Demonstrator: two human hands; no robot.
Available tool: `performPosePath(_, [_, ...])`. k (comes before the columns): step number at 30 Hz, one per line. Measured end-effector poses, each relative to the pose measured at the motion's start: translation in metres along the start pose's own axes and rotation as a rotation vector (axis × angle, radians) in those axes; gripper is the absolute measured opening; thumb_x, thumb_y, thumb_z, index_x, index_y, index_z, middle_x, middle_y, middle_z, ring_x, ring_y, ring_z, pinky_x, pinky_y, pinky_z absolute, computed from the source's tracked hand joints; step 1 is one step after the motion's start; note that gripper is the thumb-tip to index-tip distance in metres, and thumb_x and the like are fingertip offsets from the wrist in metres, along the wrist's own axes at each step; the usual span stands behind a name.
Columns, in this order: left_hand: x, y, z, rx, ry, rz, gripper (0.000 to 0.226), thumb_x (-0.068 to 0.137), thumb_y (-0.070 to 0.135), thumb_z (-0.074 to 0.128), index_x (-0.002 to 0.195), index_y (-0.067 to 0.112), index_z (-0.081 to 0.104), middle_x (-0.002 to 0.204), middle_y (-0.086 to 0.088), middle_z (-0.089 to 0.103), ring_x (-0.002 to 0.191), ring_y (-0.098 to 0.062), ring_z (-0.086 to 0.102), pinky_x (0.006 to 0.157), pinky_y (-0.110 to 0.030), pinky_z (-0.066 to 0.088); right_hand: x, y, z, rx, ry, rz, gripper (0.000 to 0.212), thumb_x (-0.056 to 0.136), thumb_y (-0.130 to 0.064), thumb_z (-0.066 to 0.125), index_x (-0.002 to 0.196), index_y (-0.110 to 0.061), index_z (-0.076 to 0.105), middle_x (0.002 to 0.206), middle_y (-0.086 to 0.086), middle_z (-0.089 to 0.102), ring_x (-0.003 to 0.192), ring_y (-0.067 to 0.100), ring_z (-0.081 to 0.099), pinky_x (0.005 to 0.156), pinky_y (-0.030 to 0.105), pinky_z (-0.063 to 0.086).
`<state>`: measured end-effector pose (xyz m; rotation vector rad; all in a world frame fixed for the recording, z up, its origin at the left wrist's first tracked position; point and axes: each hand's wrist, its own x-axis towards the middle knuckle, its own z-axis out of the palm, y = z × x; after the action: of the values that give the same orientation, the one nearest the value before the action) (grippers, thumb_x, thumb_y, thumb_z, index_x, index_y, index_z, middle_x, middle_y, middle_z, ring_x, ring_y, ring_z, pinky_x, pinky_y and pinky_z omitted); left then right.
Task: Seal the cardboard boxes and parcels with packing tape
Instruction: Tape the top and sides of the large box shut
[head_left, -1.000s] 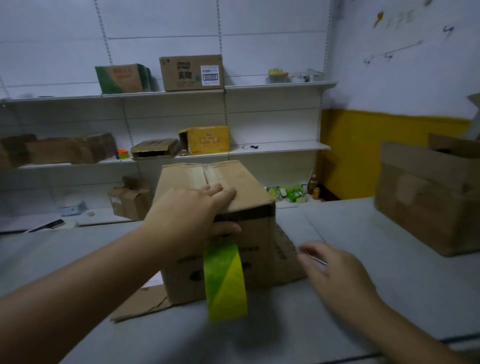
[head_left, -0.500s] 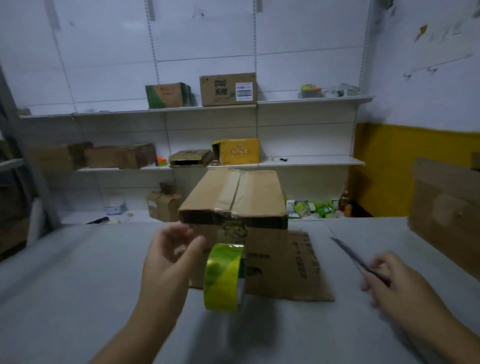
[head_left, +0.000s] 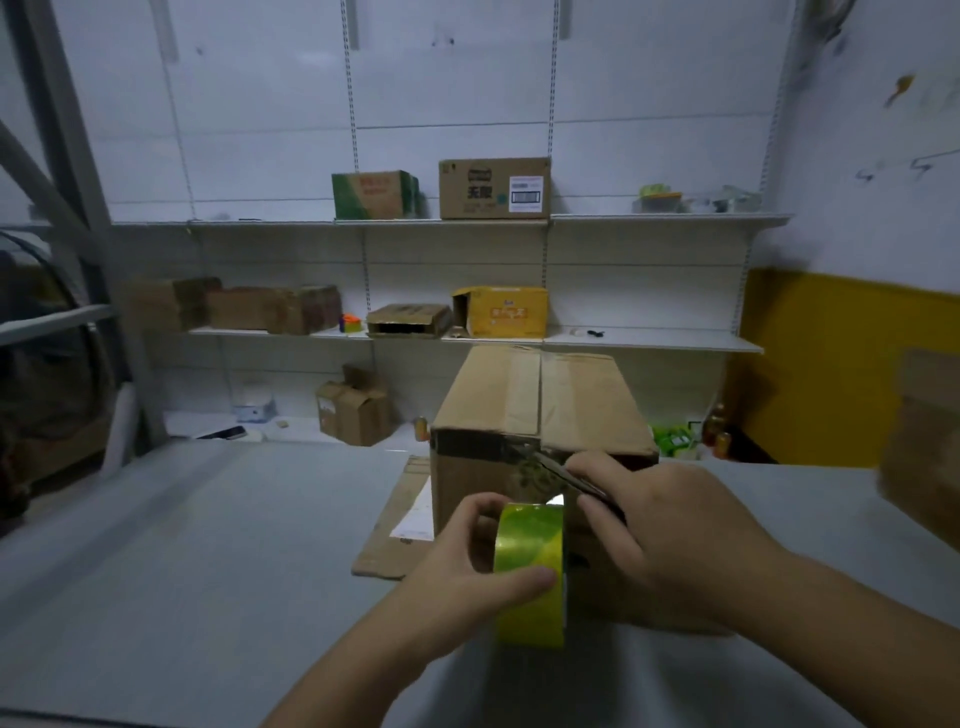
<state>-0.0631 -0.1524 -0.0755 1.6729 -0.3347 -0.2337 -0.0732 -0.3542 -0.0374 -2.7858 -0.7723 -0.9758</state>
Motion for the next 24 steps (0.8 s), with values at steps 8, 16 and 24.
performPosePath(8, [0.001,-0.009,-0.005,-0.091,-0.034,-0.001,0.078,0.046,0.04,0.085,0.114,0.025,0.05,0.111,0.003,0.062,0.102,-0.012,0.063,0.082,-0.026,0.053,0.007,0.016,0.011,0.03,-0.1,-0.113,0.025,0.087,-0.036,0.047,0.108,-0.031,0.061,0.082,-0.006,0.07,0.068,0.019,0.065,0.052,0.03,0.046])
performPosePath(16, [0.003,-0.004,-0.001,-0.249,-0.128,-0.109,0.052,0.068,0.044,0.075,0.112,0.027,0.052,0.111,-0.005,0.062,0.096,-0.022,0.066,0.073,-0.033,0.056,0.011,0.016,0.007,0.001,-0.045,-0.256,0.044,0.085,-0.033,0.039,0.129,-0.037,0.046,0.081,-0.01,0.07,0.062,0.014,0.066,0.043,0.028,0.05])
performPosePath(24, [0.011,-0.004,-0.006,-0.206,-0.14,-0.134,0.048,0.071,0.052,0.069,0.111,0.031,0.053,0.116,-0.006,0.059,0.105,-0.027,0.061,0.087,-0.041,0.054,0.013,0.019,0.009,-0.169,-0.053,-0.334,0.052,0.076,-0.03,0.036,0.116,-0.03,0.068,0.061,-0.012,0.06,0.043,0.008,0.053,0.038,0.018,0.023])
